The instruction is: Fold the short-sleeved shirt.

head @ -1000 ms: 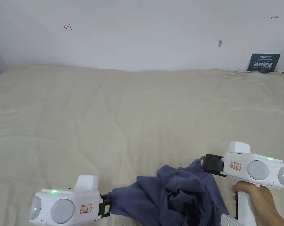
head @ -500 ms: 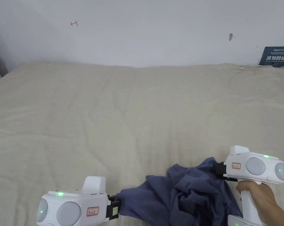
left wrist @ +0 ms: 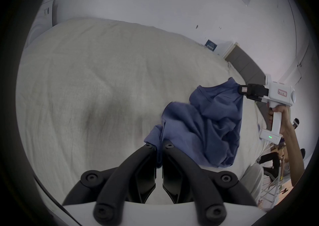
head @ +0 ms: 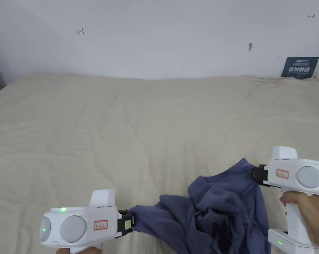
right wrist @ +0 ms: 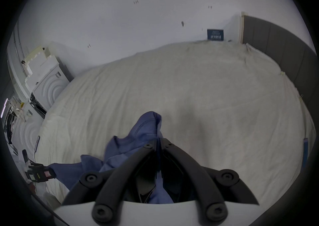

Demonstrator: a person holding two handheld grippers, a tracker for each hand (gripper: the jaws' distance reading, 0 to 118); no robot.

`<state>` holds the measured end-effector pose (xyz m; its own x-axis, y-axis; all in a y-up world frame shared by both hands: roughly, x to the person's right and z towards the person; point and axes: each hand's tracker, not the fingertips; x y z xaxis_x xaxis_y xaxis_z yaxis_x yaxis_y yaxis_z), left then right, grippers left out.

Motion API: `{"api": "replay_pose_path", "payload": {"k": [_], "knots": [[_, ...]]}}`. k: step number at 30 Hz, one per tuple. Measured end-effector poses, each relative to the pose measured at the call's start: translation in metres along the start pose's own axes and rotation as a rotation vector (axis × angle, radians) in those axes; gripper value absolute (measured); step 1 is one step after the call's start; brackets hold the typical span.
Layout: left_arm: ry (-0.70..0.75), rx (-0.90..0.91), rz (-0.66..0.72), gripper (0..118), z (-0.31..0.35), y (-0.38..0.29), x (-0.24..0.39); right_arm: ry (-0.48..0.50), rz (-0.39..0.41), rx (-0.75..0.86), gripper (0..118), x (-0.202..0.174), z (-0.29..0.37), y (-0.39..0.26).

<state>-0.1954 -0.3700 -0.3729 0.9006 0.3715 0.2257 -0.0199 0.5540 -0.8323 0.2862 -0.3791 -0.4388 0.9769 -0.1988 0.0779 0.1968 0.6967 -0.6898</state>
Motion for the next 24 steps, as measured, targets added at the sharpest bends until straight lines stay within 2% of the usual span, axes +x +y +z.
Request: {"api": "replay_pose_path", "payload": {"k": [8,9,10,13,17,24], "knots": [[-0.04,0.131,0.003,3,0.037,0.058,0.017,-0.053,0.022,0.138,1,0.024,0.08,0.059],[-0.036,0.152,0.0,3,0.042,0.069,0.019,-0.059,0.024,0.158,1,0.008,0.105,0.065],[-0.037,0.172,0.003,3,0.048,0.081,0.02,-0.068,0.027,0.177,1,-0.023,0.144,0.07],[-0.037,0.223,0.013,3,0.065,0.12,0.023,-0.101,0.043,0.218,1,-0.028,0.172,0.093],[-0.019,0.284,0.069,3,0.09,0.175,0.017,-0.136,0.014,0.248,1,-0.022,0.201,0.132],[0.021,0.374,0.128,3,0.124,0.268,0.01,-0.15,-0.05,0.328,1,-0.006,0.213,0.203]]}}
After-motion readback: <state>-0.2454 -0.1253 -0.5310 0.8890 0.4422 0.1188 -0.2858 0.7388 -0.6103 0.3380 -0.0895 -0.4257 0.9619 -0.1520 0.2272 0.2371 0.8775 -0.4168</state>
